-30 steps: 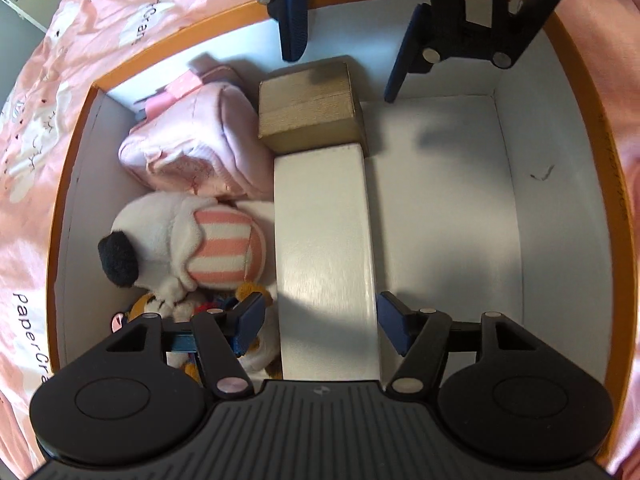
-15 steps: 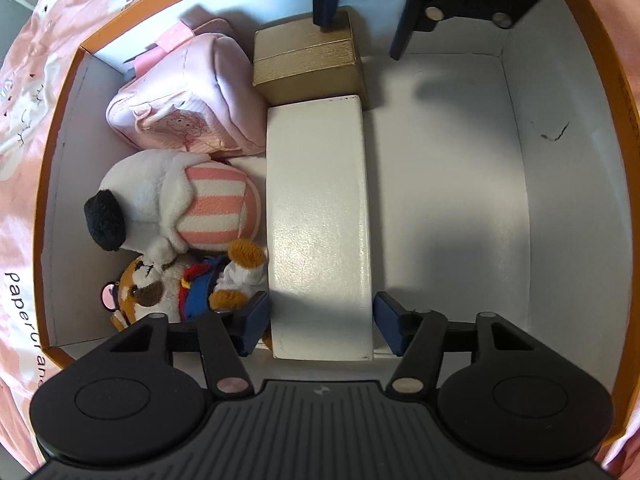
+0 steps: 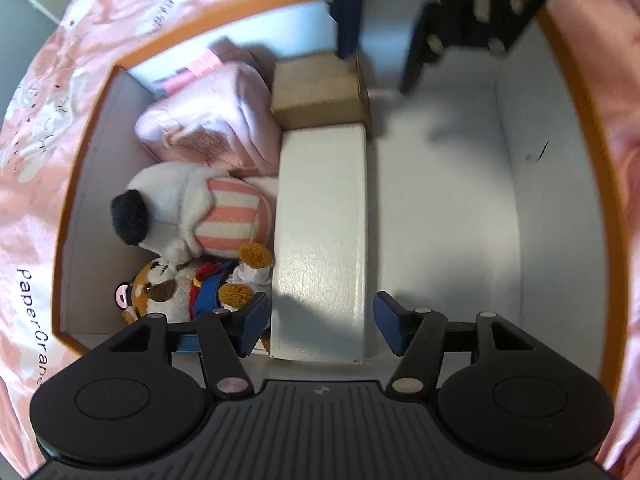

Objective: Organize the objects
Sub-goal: 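Withdraw both grippers and move toward the dark grey box and photo card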

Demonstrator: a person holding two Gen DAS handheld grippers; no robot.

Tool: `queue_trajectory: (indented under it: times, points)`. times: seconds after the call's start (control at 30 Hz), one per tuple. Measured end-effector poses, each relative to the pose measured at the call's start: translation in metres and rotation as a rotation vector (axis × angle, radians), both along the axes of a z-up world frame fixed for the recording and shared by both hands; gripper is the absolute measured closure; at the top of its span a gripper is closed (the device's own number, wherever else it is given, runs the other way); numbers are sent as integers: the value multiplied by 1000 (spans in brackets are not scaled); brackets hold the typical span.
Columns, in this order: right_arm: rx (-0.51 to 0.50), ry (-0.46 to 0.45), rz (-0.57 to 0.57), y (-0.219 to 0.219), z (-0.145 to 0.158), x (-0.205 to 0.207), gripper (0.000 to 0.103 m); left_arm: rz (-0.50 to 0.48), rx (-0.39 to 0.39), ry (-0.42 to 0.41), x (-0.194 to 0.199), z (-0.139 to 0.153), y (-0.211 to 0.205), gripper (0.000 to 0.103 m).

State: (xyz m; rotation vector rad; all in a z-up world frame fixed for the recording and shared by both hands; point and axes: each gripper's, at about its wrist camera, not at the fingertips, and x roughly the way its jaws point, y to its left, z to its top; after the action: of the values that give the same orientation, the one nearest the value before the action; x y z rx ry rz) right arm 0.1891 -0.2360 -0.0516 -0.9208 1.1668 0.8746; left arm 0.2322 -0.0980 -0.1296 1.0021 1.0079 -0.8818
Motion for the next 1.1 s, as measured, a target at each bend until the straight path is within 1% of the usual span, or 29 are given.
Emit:
queue_trajectory:
  times: [0.1,0.2,0.23,0.27,0.33,0.4,0.43,0.5,0.53,0.57,0.6,0.7,0.83,0.9,0.97,1.03,1.1]
  points:
    - [38,39,-46,2,8,-2,67,21,-74,-37,-5,22,9,32]
    - [96,22,-78,8,23,-7,67,72,-150,-72,-10,49,22,32]
    - [119,5,-108,10,28,-8,67,100,-176,-90,-28,57,8,32]
    - [145,-6,-141,12,34,-8,67,136,-196,-112,-64,48,1,32]
    - [204,-20,-211,19,45,-10,67,206,-230,-147,-97,61,6,32]
    - [281,-36,-254,26,56,-15,67,285,-256,-164,-91,73,28,32]
    - [323,-43,-264,31,62,-18,67,331,-267,-164,-88,86,36,32]
    - [394,-73,-290,42,73,-25,67,429,-301,-159,-85,100,54,33]
    - [424,-91,-296,49,78,-29,67,487,-317,-151,-81,118,69,33]
    - [452,-110,-307,56,83,-32,67,550,-335,-146,-81,125,88,33]
    - [477,-123,-316,64,86,-35,67,600,-351,-146,-90,140,104,34]
    - [539,-112,-376,89,88,-37,67,774,-394,-152,-95,152,144,34]
    - [585,-86,-450,123,77,-31,67,986,-463,-179,-104,150,185,34]
    - [586,-46,-476,139,69,-24,67,1068,-468,-197,-103,141,202,34]
    - [558,-18,-467,155,55,-15,67,1114,-449,-205,-98,133,215,34]
    - [507,-17,-445,172,43,-6,67,1127,-423,-187,-90,121,224,34]
    - [452,-25,-426,186,30,6,64,1138,-407,-177,-79,109,233,34]
